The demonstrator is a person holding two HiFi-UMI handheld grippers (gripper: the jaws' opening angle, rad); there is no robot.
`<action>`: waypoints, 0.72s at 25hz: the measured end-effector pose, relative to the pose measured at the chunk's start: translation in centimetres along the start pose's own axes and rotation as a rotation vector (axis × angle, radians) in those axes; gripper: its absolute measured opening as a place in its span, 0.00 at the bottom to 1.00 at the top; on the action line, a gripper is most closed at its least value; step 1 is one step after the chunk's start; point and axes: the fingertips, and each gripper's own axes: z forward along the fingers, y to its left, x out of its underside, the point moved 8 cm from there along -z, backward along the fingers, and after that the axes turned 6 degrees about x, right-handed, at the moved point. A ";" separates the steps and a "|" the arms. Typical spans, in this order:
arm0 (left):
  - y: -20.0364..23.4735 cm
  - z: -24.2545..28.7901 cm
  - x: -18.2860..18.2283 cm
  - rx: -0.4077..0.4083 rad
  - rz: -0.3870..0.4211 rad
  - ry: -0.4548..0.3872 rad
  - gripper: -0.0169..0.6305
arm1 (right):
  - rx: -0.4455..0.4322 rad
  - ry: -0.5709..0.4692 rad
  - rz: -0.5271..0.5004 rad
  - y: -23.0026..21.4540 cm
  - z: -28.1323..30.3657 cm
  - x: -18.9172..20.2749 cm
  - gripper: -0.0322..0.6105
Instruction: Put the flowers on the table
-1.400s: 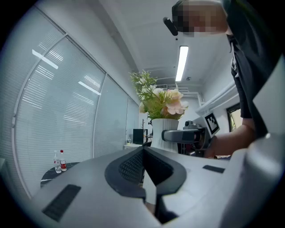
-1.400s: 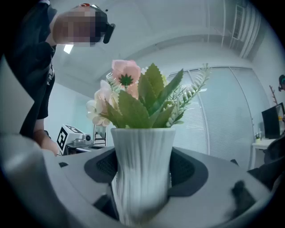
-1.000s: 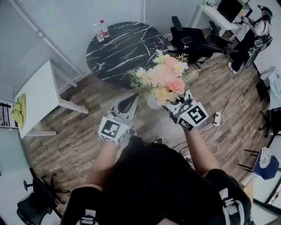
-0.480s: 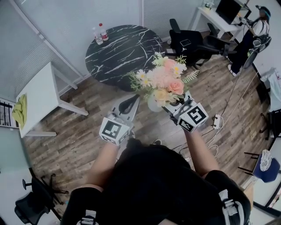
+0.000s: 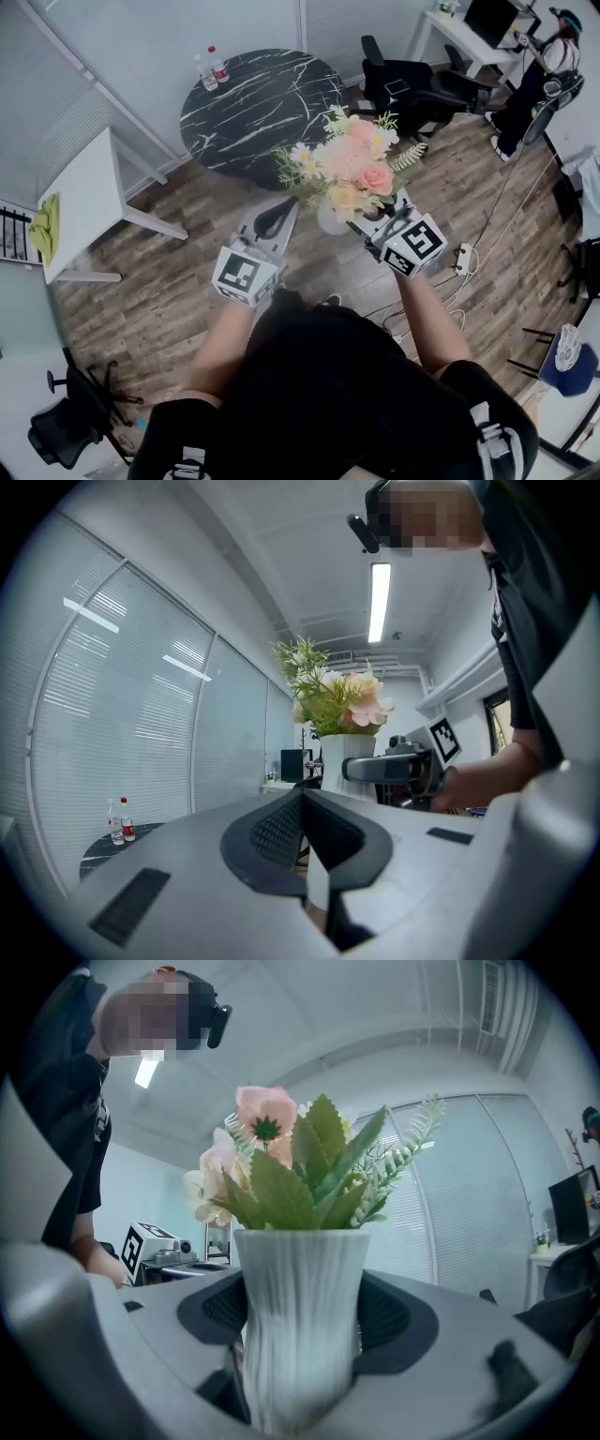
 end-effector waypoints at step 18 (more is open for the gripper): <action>8.9 6.2 1.7 0.008 -0.022 0.011 0.05 | 0.006 0.030 -0.012 -7.1 8.5 0.8 0.58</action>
